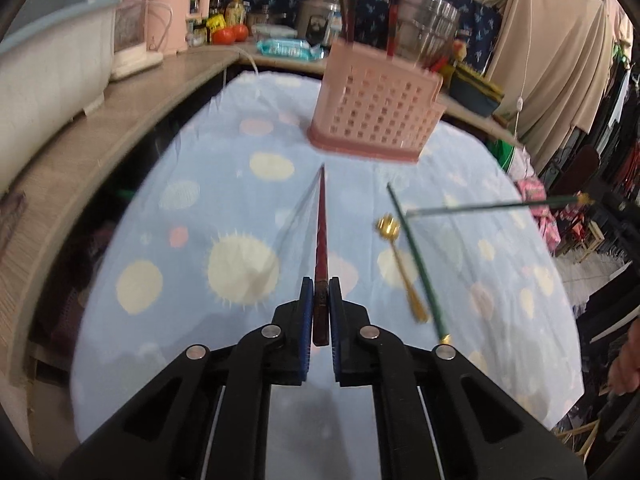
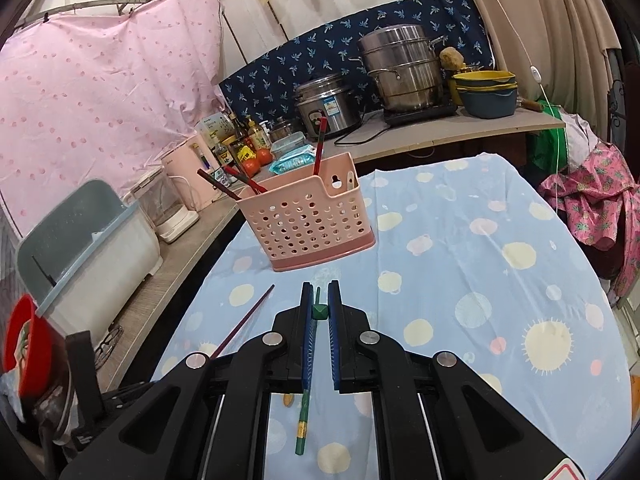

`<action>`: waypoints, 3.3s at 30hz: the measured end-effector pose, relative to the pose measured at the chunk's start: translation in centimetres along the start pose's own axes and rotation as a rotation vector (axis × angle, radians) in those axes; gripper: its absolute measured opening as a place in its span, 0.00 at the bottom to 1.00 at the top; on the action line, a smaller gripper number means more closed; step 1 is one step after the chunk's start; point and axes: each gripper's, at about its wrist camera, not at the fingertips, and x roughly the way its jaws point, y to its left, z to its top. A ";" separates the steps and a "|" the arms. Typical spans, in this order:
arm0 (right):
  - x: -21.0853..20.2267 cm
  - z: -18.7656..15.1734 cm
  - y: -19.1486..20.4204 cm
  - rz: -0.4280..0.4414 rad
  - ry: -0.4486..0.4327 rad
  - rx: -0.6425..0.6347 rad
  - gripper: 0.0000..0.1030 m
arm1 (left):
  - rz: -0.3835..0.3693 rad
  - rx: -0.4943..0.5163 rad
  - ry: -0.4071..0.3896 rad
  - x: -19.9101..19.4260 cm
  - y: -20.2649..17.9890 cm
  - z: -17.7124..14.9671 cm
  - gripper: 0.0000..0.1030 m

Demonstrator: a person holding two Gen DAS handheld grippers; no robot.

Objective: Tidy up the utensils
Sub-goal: 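Lift the green chopstick with the right tool while the left tool grasps the dark-red chopstick, then insert the green chopstick with the right tool while the left tool inserts the dark-red chopstick into the holder, then open both tools and withdraw them from the pink holder, then lower the right tool and grasp the last green chopstick at its end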

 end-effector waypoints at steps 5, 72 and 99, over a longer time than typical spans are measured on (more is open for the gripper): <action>0.0 1.8 0.3 0.017 -0.031 -0.014 0.07 | -0.012 0.013 -0.108 -3.1 -1.0 4.3 0.07; 15.7 19.6 1.4 0.014 -0.143 -0.008 0.23 | 0.023 0.024 -0.378 3.9 -6.0 27.5 0.33; 10.2 7.8 3.2 0.018 -0.009 -0.108 0.23 | 0.163 0.087 -0.202 3.1 -5.9 16.4 0.36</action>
